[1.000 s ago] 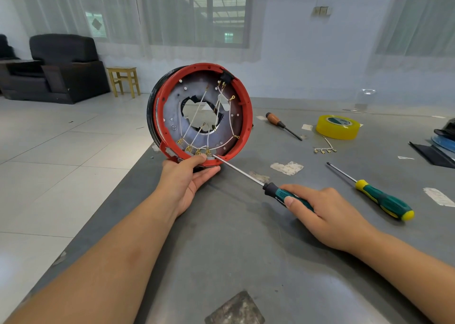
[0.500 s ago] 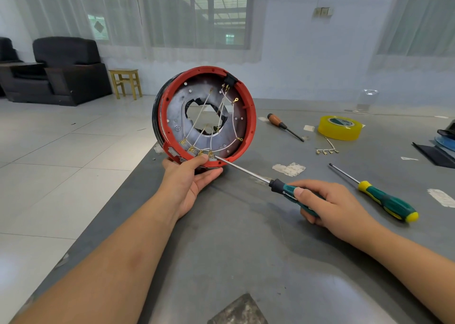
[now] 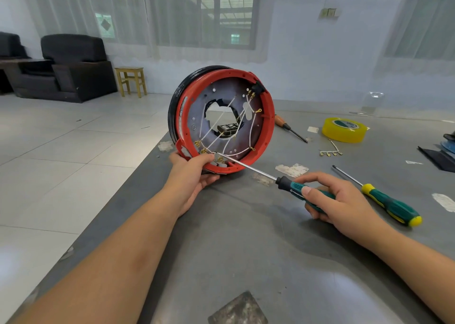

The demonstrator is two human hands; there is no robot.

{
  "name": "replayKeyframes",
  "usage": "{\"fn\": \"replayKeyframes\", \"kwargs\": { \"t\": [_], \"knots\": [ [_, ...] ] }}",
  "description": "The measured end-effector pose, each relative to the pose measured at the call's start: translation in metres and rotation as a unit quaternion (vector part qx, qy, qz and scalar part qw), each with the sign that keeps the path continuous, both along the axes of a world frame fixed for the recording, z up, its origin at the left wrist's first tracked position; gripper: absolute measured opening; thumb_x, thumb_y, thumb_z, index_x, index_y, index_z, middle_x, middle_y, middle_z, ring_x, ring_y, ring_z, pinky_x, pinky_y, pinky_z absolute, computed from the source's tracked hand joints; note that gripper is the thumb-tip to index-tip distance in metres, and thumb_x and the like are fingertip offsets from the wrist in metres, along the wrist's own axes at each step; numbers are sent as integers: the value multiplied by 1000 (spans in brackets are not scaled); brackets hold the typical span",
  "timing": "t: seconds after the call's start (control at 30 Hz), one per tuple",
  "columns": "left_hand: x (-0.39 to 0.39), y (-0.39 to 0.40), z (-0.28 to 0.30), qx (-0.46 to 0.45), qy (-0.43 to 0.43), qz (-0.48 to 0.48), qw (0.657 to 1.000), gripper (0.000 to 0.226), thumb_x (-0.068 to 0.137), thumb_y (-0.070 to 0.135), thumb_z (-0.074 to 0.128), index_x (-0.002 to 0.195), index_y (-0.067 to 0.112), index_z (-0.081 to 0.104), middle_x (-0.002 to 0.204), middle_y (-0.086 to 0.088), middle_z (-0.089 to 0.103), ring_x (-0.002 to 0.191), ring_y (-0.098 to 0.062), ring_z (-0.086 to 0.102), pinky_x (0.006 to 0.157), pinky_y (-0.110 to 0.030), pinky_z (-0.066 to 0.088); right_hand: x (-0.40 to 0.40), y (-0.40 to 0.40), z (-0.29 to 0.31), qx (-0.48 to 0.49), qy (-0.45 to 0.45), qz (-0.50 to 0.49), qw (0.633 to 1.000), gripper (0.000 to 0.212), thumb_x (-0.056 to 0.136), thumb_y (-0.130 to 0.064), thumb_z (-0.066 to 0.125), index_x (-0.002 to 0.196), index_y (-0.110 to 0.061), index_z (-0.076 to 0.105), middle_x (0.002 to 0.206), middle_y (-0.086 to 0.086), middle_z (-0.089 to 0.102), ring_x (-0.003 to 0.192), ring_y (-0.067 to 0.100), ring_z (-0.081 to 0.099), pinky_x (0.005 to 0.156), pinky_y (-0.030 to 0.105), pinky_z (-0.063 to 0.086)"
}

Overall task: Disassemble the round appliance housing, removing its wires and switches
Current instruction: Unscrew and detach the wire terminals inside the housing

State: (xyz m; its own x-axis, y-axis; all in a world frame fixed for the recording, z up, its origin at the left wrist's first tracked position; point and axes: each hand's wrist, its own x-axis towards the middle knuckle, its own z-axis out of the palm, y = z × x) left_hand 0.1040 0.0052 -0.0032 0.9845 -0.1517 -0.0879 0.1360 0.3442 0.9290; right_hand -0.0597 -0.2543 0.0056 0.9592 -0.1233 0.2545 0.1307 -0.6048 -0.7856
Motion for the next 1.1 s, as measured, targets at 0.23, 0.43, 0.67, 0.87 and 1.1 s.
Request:
{"fn": "replayKeyframes", "kwargs": {
  "t": [0.23, 0.43, 0.67, 0.87, 1.1],
  "knots": [
    [6, 18, -1, 2, 13, -36, 999, 23, 89, 5, 80, 109, 9, 68, 99, -12, 81, 90, -23, 80, 71, -29, 64, -2, -7, 8, -33, -9, -11, 999, 22, 99, -30, 60, 102, -50, 69, 63, 4, 66, 53, 8, 57, 54, 16, 46],
    [4, 36, 0, -58, 40, -85, 994, 52, 75, 6, 87, 122, -4, 67, 116, -21, 77, 104, -35, 77, 79, -37, 65, 0, -7, 7, -47, -11, 1, 999, 21, 97, -34, 61, 102, -53, 70, 62, 1, 67, 53, 6, 57, 55, 12, 44],
    [3, 42, -2, -67, 39, -103, 992, 50, 89, -6, 73, 134, -17, 55, 123, -33, 70, 107, -43, 75, 82, -45, 65, 3, -14, 9, -39, 8, -16, 999, 23, 91, -42, 63, 104, -61, 69, 66, 0, 70, 58, 8, 61, 61, 26, 52],
    [2, 40, -2, -71, 34, -102, 992, 75, 74, -12, 78, 140, 7, 49, 110, -26, 76, 102, -47, 75, 76, -47, 66, 3, -14, 19, -54, 7, -16, 998, 28, 93, -38, 66, 100, -65, 67, 64, -2, 70, 55, 4, 59, 56, 20, 49],
    [4, 36, -4, -51, 18, -89, 995, 63, 82, -20, 73, 127, 17, 49, 89, -19, 78, 95, -47, 77, 71, -47, 65, 2, -11, 22, -79, -6, -13, 997, 25, 90, -44, 65, 97, -68, 67, 75, -13, 73, 67, 9, 68, 55, 19, 52]
  ]
}}
